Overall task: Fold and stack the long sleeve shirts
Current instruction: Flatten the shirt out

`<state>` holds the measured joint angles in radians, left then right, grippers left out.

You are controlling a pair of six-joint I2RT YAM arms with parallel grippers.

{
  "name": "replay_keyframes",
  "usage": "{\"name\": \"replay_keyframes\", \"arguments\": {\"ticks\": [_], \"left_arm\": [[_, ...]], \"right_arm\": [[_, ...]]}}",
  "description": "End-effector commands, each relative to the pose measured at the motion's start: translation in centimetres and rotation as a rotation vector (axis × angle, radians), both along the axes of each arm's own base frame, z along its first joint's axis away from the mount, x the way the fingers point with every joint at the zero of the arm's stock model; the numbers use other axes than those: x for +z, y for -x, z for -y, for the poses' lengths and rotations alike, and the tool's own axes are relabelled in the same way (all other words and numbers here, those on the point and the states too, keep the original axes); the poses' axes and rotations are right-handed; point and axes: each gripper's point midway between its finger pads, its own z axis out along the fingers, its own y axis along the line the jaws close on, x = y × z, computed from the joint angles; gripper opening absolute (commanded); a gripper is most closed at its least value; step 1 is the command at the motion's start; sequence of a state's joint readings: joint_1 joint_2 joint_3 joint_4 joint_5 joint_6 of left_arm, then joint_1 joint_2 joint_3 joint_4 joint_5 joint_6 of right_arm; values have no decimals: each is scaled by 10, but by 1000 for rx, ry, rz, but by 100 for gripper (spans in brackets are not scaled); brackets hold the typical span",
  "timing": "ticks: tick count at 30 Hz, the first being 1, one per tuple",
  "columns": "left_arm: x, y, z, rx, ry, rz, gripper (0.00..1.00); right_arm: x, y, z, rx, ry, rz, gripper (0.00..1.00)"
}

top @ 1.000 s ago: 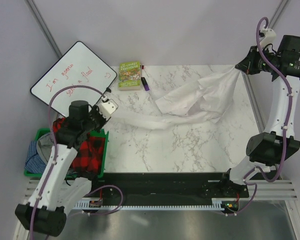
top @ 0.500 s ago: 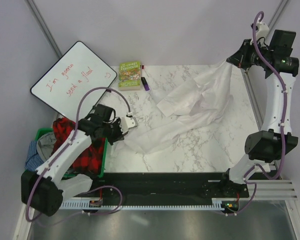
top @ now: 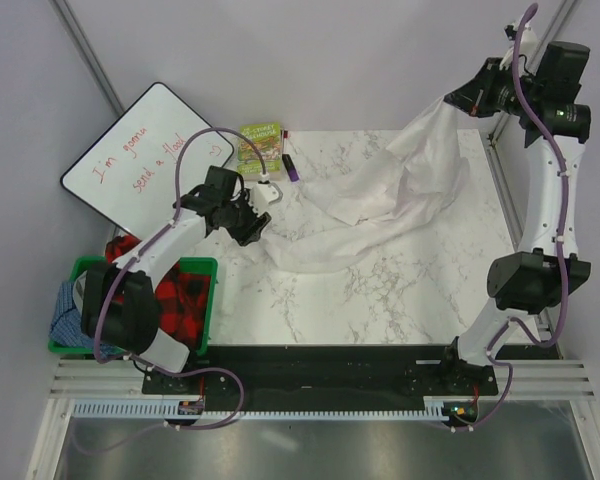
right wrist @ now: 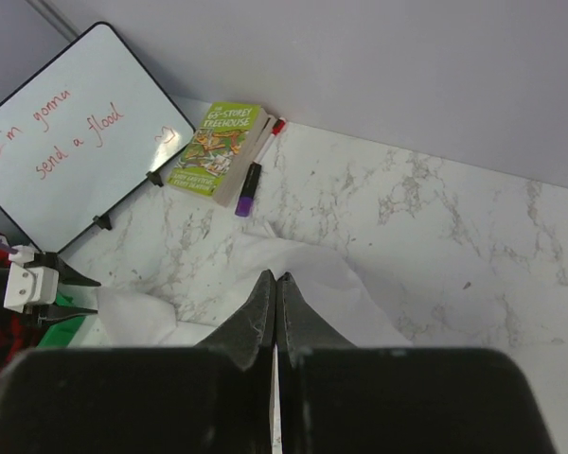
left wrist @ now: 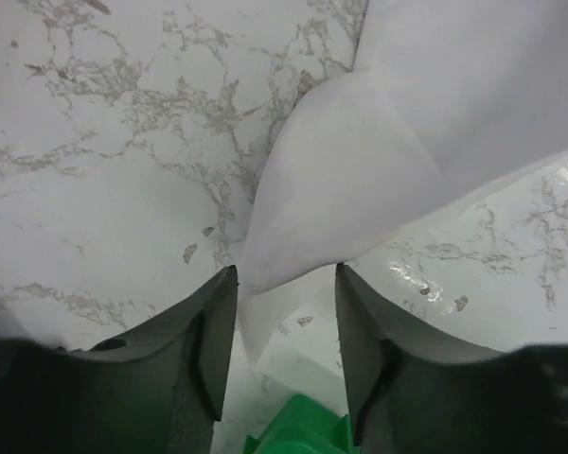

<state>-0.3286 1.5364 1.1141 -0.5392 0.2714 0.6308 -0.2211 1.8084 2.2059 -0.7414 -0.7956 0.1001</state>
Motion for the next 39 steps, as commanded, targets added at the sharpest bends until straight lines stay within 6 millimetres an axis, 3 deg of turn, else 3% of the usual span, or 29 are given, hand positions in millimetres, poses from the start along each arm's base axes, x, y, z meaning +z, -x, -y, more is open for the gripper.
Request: {"name": "replay_keyframes", "arguments": {"ticks": [1, 2, 3, 4, 7, 12, 14, 15, 17, 18, 21, 24, 27, 30, 32, 37, 39], "left_arm": [[66, -8, 27, -19, 274, 20, 58], [72, -4, 41, -46, 321, 5, 64], [73, -13, 52, -48, 333, 34, 68], [70, -6, 75, -76, 341, 19, 69], [61, -20, 113, -76, 367, 16, 70], [66, -66, 151, -30, 474, 53, 72], [54, -76, 168, -39, 475, 61, 73], [60, -82, 176, -49, 488, 78, 73], [48, -90, 191, -56, 486, 81, 73], [52, -96, 196, -57, 498, 97, 73], [45, -101, 210, -92, 543, 93, 72], [37, -86, 229, -196, 592, 41, 68], [20, -84, 237, -211, 555, 30, 64], [16, -98, 231, -147, 529, 55, 52], [18, -101, 228, -132, 523, 74, 49], [32, -104, 226, -130, 543, 113, 51], [35, -101, 228, -155, 546, 107, 30]], "right_arm": [[22, 27, -32, 94, -41, 46, 0], [24, 31, -35, 106, -43, 56, 0], [28, 37, -38, 112, -43, 64, 0], [23, 39, -40, 117, -48, 50, 0], [18, 51, -45, 137, -58, 31, 0], [14, 75, -51, 165, -51, 14, 0], [8, 81, -52, 173, -50, -9, 0], [9, 86, -54, 182, -48, -5, 0], [0, 90, -55, 188, -48, -28, 0], [1, 94, -55, 188, -43, -25, 0], [-8, 103, -56, 203, -33, -44, 0], [-12, 111, -58, 218, -28, -57, 0], [-7, 122, -63, 246, -36, -50, 0], [-2, 136, -69, 282, -53, -48, 0], [3, 148, -74, 303, -64, -41, 0], [-2, 160, -77, 308, -68, -57, 0], [-5, 163, -78, 309, -65, -59, 0]]}}
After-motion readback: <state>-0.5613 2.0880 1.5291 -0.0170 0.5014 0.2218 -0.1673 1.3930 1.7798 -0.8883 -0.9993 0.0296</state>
